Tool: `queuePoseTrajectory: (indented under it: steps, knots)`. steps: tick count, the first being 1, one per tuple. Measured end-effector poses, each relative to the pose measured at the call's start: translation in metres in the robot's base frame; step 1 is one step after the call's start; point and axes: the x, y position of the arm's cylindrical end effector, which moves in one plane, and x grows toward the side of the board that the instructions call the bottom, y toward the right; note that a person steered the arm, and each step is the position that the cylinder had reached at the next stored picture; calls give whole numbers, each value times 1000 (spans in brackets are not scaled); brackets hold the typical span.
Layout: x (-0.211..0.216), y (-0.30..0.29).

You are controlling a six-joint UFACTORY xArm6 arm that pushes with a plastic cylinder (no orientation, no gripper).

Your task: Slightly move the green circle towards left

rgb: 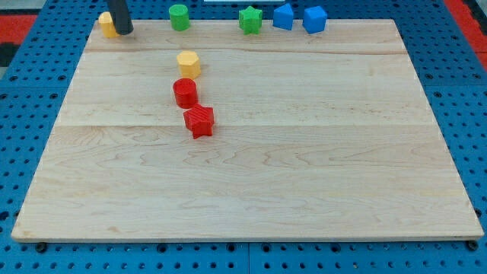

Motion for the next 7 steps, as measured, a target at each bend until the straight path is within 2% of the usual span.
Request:
queuePoseTrajectory:
  steps: [2,3,4,7]
  knots:
    - [25,119]
    - [-4,169]
    - [-21,170]
    - [-20,135]
